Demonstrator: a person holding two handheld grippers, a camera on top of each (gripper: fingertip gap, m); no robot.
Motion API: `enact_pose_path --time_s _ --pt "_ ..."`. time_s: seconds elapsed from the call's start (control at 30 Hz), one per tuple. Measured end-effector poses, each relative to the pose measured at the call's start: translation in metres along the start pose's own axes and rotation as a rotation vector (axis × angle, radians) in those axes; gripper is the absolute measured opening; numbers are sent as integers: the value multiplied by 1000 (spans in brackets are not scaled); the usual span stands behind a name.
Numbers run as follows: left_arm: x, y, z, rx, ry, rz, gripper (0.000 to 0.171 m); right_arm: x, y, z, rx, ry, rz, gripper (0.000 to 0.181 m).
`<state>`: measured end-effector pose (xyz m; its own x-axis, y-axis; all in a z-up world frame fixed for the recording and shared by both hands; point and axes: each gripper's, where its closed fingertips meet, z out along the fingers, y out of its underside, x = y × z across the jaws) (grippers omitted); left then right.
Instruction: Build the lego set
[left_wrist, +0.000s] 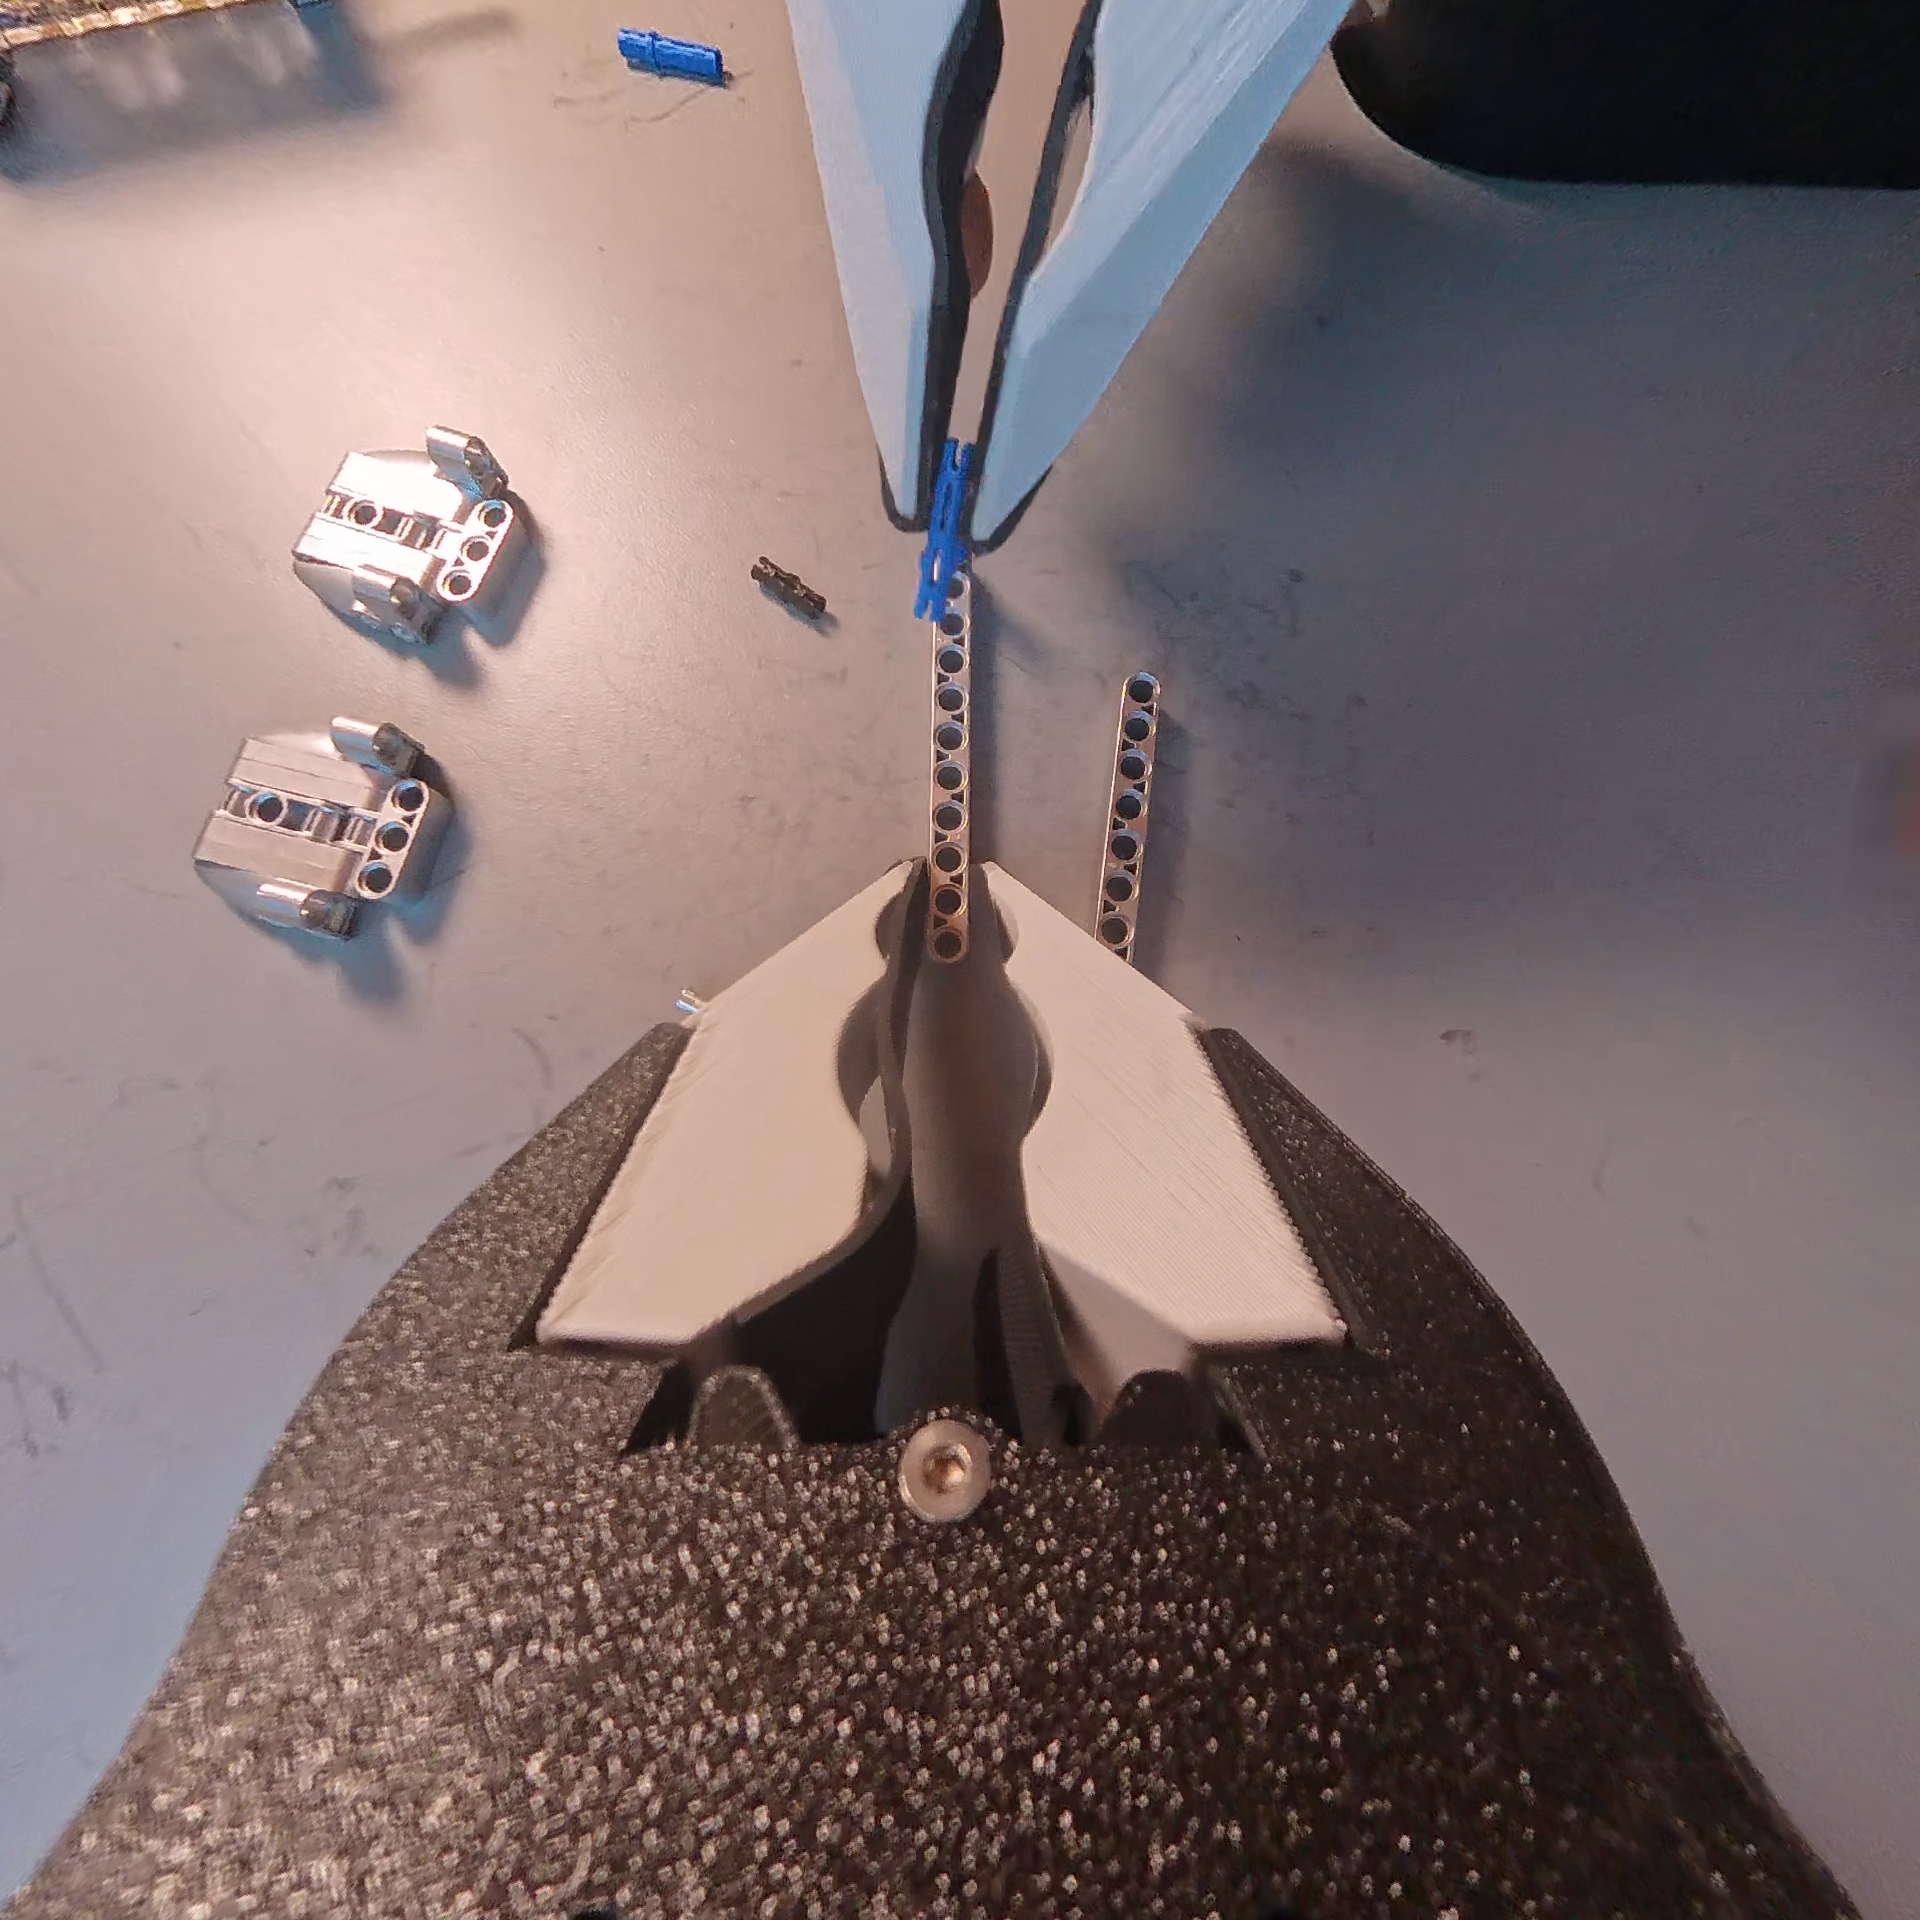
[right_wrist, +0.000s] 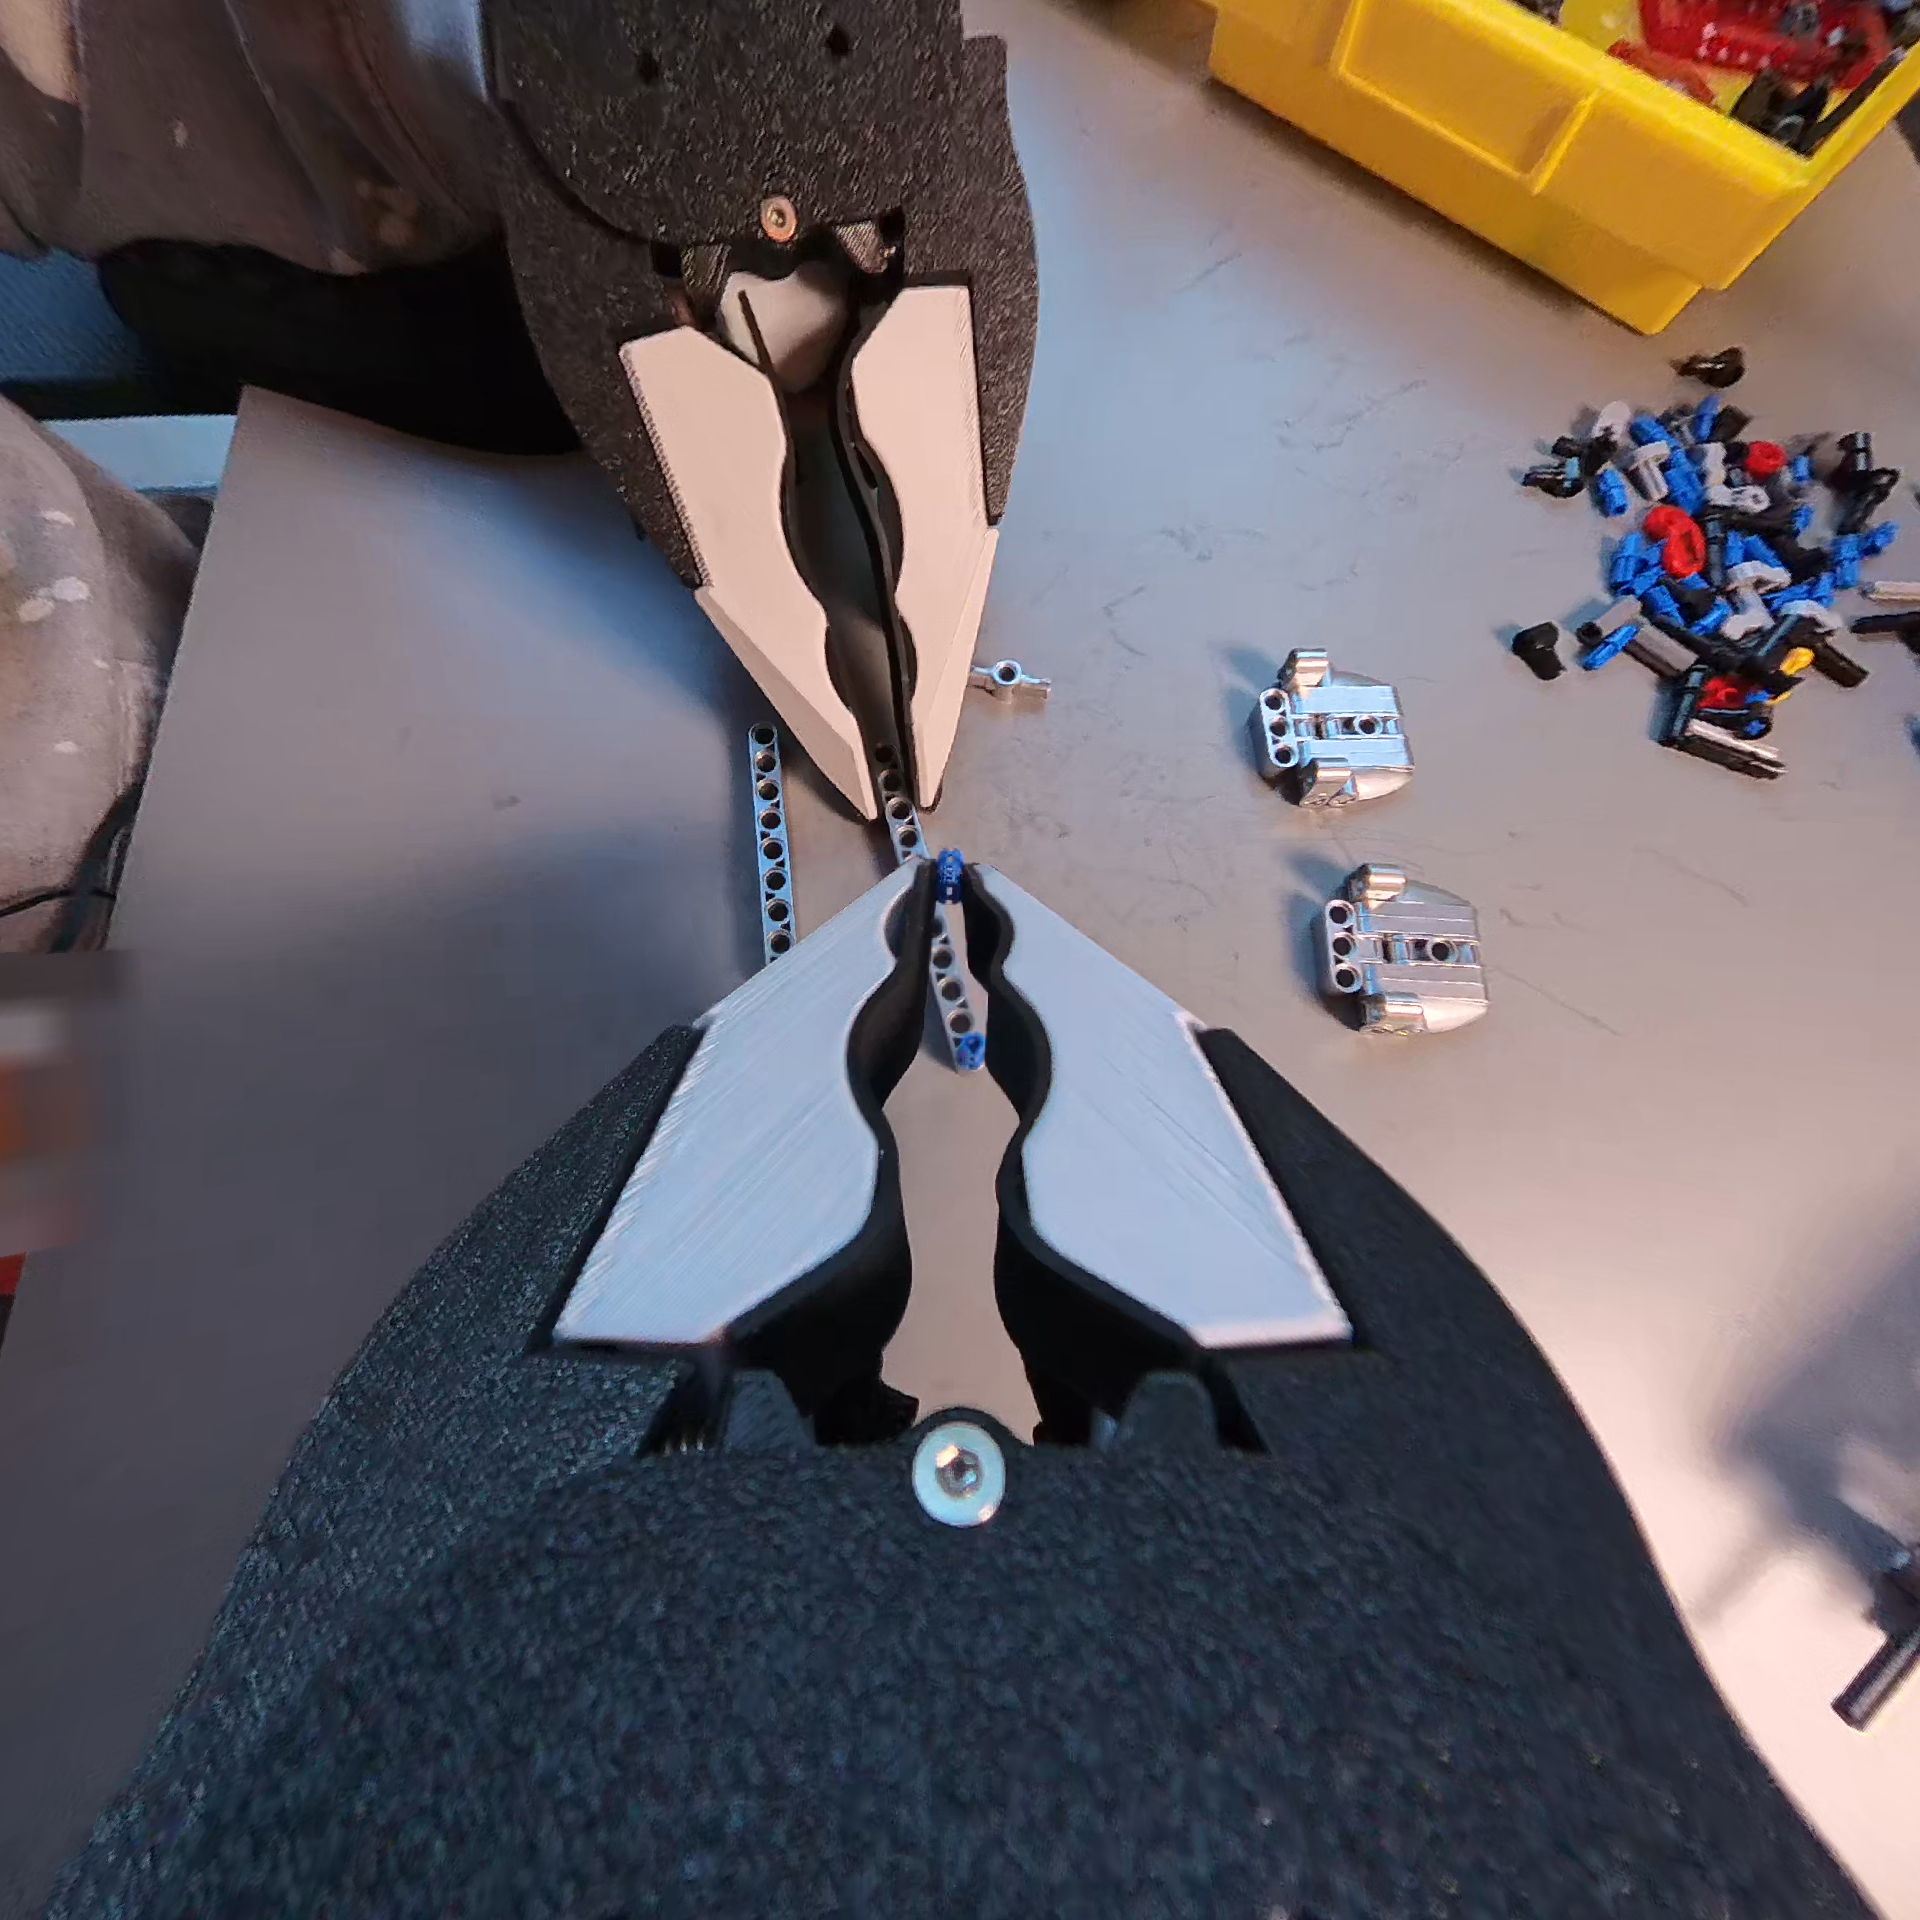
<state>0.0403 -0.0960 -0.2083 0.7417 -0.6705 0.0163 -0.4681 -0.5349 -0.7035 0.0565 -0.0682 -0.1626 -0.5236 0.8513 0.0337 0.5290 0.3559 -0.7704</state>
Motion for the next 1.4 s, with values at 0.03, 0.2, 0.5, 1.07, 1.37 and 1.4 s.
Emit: enact_pose_path --time_s 0.03,0.2,0.5,1.07,1.37,1.4 --pt "0 0 0 1 0 0 5 3 -3 -2 19 17 7 4" --pt "0 0 0 7 6 2 5 21 -15 -12 114 91 40 4" --pt "-2 -2 2 32 15 -9 6 121 -80 -49 443 422 72 4" --pt "-2 -3 2 57 13 -10 6 314 -143 -62 636 795 35 4" --pt "-2 -3 2 57 11 -6 6 323 -143 -58 648 803 55 4" --pt "-2 -3 2 57 11 -5 6 323 -142 -58 647 802 59 4"
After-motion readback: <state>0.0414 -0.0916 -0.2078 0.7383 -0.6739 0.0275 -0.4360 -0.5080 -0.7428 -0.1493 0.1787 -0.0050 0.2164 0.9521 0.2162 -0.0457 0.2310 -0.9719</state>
